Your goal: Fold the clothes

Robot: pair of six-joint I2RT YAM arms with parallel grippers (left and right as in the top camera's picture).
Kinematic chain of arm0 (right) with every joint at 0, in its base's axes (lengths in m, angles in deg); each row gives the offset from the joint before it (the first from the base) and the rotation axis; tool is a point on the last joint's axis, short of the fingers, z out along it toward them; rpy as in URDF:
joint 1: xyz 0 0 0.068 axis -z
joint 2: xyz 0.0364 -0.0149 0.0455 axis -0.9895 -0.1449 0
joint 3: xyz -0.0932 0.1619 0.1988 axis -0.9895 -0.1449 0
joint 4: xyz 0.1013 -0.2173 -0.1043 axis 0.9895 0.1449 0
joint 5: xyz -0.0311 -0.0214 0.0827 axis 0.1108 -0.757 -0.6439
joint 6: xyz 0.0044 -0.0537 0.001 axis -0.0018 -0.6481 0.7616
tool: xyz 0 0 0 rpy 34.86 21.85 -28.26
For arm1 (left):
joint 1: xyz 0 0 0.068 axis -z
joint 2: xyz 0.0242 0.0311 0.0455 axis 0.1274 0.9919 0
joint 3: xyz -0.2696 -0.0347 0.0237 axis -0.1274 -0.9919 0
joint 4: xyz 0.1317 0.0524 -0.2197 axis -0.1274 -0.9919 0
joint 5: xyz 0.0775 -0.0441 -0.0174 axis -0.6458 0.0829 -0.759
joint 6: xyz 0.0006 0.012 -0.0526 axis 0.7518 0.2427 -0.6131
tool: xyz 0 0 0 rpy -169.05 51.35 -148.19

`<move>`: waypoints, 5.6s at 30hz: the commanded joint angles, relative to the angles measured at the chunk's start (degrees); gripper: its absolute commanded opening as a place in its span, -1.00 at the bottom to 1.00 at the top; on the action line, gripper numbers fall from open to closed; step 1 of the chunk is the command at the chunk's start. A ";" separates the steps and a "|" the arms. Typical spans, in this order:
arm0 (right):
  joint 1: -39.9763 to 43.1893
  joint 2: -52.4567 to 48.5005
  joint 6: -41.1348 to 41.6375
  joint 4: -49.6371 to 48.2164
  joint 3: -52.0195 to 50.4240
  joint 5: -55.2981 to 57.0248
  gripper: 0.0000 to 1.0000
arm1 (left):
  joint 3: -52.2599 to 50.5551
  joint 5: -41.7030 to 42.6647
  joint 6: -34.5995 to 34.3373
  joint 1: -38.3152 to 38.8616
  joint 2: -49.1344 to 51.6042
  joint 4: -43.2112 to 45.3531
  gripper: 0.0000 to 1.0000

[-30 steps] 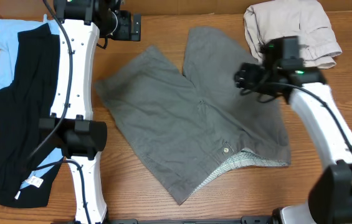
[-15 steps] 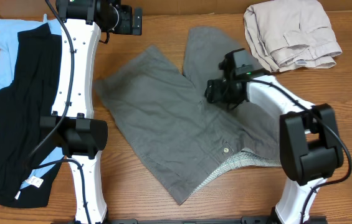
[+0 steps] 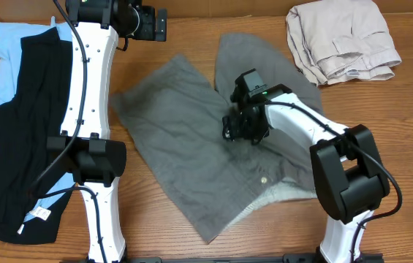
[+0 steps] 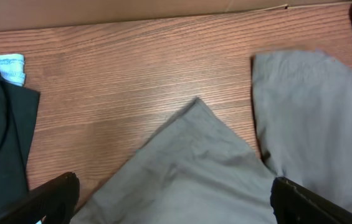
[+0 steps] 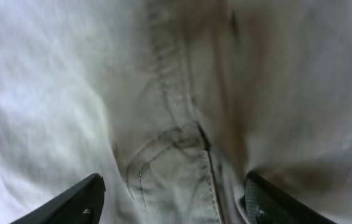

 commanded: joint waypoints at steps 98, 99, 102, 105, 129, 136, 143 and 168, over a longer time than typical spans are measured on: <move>14.08 12.20 8.24 8.76 6.80 1.49 0.70 | 20.76 -0.57 -8.57 -10.99 28.63 -11.43 -0.10; 14.10 11.58 9.68 8.96 6.78 1.73 0.58 | 20.92 -0.57 -8.57 -10.84 28.30 -11.56 -0.07; 14.21 10.40 14.36 9.16 5.99 3.30 0.44 | 22.29 -0.55 -8.33 -10.21 26.97 -12.15 0.01; 14.23 10.08 17.20 8.94 4.07 3.34 0.43 | 24.83 -0.55 -7.67 -9.97 24.74 -13.33 0.09; 14.05 9.27 18.56 -20.79 -16.09 0.55 0.06 | 28.68 -0.13 -5.99 -8.57 6.95 -17.20 0.67; 14.08 9.27 20.46 -25.29 -18.51 2.49 -0.49 | 28.63 -0.13 -5.99 -8.57 6.95 -17.53 0.67; 15.80 9.27 19.08 -25.83 -18.43 3.54 -0.92 | 28.63 -0.15 -5.99 -8.55 6.97 -17.55 0.66; 29.70 9.27 -1.14 -14.38 6.23 6.14 -0.92 | 28.55 -0.15 -4.85 -6.73 7.06 -17.73 0.67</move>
